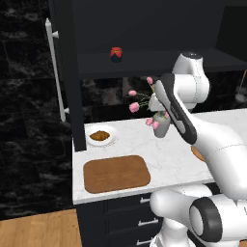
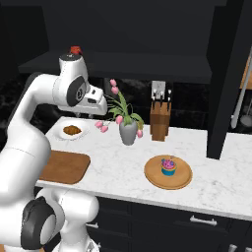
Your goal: From the different types of pastries on the counter, select a croissant and place it on the cutting board. Then retrieve a jar of jam from the cabinet and place it alongside the croissant on the cutting board.
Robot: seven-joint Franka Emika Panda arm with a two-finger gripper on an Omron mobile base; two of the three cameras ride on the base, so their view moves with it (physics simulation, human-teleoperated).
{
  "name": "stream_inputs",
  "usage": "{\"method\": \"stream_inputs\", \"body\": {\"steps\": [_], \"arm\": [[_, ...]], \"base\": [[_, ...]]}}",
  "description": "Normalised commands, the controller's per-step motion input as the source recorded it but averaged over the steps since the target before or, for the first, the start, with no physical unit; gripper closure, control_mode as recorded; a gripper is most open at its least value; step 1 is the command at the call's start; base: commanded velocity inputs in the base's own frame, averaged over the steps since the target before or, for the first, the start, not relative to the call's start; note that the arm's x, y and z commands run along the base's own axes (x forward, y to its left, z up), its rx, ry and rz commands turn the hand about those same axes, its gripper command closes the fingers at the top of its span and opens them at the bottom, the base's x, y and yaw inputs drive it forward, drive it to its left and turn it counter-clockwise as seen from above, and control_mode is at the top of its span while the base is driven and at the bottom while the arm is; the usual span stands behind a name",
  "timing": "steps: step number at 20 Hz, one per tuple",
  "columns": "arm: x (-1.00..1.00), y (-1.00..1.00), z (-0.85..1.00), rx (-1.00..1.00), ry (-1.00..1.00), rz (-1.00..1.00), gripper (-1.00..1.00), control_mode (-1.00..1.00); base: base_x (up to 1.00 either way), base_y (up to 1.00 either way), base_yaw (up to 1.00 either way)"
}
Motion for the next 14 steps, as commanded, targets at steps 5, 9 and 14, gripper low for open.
{"method": "stream_inputs", "body": {"steps": [5, 9, 14], "arm": [[-0.03, 0.16, -0.38, 0.05, 0.0, 0.08, -1.0, -1.0], [0.0, 0.41, -0.88, 0.04, 0.0, 0.23, -1.0, -1.0], [0.3, 0.44, -0.2, 0.0, -0.08, 0.16, -1.0, -1.0]], "base": [[0.0, 0.0, 0.0], [0.0, 0.0, 0.0], [0.0, 0.0, 0.0]]}}
